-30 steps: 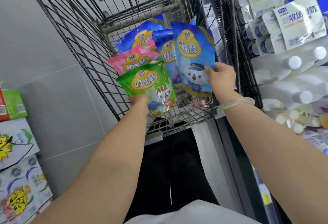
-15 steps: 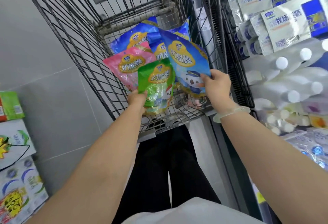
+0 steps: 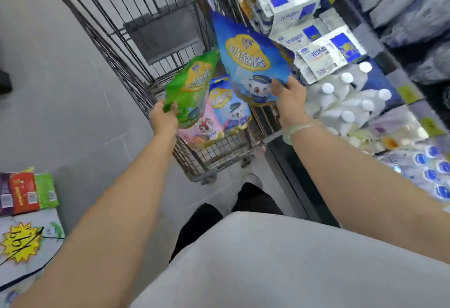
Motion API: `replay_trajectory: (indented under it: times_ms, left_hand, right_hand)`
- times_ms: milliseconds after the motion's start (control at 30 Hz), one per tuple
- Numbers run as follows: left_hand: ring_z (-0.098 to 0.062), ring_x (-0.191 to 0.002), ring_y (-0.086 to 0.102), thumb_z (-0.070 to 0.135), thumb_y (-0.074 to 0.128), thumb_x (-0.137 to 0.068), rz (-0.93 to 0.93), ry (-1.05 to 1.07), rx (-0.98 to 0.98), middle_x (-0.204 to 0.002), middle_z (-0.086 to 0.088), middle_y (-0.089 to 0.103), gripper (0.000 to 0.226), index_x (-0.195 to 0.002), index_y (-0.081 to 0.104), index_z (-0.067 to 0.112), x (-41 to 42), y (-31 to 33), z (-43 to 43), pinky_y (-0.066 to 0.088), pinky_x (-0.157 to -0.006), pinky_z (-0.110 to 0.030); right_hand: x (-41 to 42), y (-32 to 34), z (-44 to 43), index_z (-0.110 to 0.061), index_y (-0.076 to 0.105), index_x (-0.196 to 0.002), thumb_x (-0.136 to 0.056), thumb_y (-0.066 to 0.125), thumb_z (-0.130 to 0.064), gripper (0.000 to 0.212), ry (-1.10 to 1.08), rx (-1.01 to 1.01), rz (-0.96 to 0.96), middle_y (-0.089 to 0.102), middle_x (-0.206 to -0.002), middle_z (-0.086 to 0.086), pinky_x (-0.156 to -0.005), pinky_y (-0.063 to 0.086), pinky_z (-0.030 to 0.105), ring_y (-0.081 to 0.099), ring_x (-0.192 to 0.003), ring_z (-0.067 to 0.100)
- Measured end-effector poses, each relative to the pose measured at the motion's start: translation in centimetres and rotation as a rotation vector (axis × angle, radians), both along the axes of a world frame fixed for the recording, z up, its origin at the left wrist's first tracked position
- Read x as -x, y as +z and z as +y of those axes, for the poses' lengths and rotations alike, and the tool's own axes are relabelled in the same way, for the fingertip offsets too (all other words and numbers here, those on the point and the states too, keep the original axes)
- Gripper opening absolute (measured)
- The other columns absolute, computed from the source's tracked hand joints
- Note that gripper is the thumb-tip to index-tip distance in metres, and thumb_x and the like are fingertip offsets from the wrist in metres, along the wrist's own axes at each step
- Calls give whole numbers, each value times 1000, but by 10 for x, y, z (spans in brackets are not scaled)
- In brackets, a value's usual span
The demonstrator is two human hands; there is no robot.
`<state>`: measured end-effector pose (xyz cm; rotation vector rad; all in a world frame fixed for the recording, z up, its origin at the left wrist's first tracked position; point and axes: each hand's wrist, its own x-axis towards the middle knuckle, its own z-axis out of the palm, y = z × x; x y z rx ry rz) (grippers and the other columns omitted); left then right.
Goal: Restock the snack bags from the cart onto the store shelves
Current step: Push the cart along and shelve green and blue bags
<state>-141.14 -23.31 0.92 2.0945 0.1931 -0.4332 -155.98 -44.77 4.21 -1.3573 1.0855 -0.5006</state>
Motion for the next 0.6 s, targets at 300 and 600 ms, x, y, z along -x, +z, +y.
replay_trajectory:
  times_ms: [300, 600]
  left_hand:
    - [-27, -90, 64, 13, 54, -91, 28, -258, 261, -90, -5, 64, 14, -83, 61, 22, 18, 60, 24, 52, -86, -59]
    - [-20, -77, 55, 6, 53, -91, 12, -503, 360, -71, 5, 57, 11, -92, 59, 15, 93, 101, 21, 51, -85, -61]
  right_hand:
    - [83, 71, 73, -12, 59, -89, -92, 51, -7, 10, -319, 83, -78, 61, -93, 9, -81, 47, 37, 57, -88, 20]
    - [189, 96, 135, -3, 64, -93, -89, 55, -16, 16, -544, 143, -93, 65, -86, 8, -76, 53, 40, 63, -83, 28]
